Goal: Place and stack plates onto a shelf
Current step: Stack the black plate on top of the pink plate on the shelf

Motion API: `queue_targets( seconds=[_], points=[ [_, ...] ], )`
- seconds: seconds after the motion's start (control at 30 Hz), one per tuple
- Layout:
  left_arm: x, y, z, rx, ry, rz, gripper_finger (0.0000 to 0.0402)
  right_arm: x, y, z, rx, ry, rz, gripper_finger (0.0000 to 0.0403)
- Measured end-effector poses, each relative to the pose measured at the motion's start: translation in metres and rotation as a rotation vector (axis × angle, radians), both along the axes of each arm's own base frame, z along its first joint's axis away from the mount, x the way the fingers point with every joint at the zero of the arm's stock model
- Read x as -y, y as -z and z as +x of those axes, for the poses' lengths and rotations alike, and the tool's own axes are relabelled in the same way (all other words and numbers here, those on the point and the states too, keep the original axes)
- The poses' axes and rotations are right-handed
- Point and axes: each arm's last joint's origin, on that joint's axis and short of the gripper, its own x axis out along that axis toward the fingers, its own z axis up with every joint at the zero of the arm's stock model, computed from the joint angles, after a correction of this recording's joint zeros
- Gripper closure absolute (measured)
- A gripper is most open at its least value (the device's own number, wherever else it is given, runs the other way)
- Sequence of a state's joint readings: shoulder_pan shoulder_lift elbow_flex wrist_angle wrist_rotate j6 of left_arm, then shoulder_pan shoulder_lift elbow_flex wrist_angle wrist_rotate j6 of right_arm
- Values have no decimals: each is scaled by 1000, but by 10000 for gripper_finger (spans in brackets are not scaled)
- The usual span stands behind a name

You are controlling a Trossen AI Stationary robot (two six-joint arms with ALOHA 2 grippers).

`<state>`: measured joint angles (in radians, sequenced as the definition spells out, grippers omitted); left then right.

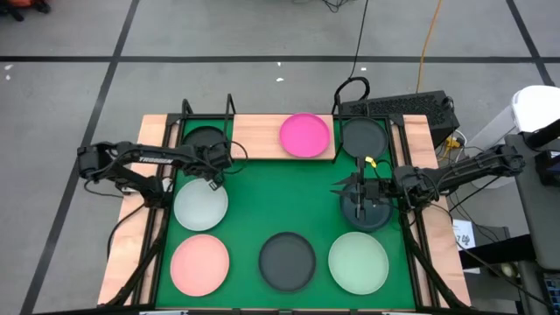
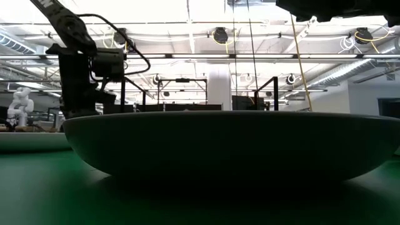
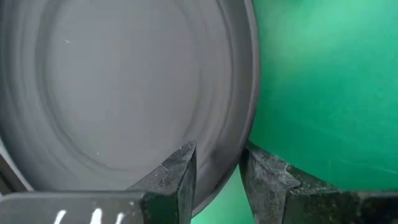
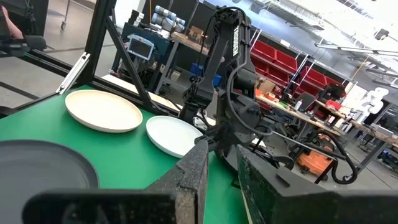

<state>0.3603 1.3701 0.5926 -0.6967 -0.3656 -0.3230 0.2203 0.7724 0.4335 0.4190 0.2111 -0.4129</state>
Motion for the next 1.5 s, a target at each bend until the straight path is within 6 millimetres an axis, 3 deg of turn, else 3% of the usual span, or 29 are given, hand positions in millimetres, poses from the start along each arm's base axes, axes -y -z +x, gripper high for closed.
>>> queue_targets(
  seconds=[0.27, 0.5, 0.73, 1.2, 1.5],
  points=[
    [-1, 3, 1, -14, 4, -6, 290, 0, 0, 0, 0, 0, 0, 332],
    [-1, 3, 2, -14, 9, 16, 383, 0, 0, 0, 0, -2, 8, 332],
    [-1, -6, 3, 22, -21, 12, 386, 0, 0, 0, -2, -2, 7, 332],
    [-5, -98, 1, 74, -167, 238, 389, 0, 0, 0, -4, -3, 7, 332],
    [-9, -173, 25, 219, 12, 457, 389, 1, 0, 0, 4, 36, 9, 332]
  ],
)
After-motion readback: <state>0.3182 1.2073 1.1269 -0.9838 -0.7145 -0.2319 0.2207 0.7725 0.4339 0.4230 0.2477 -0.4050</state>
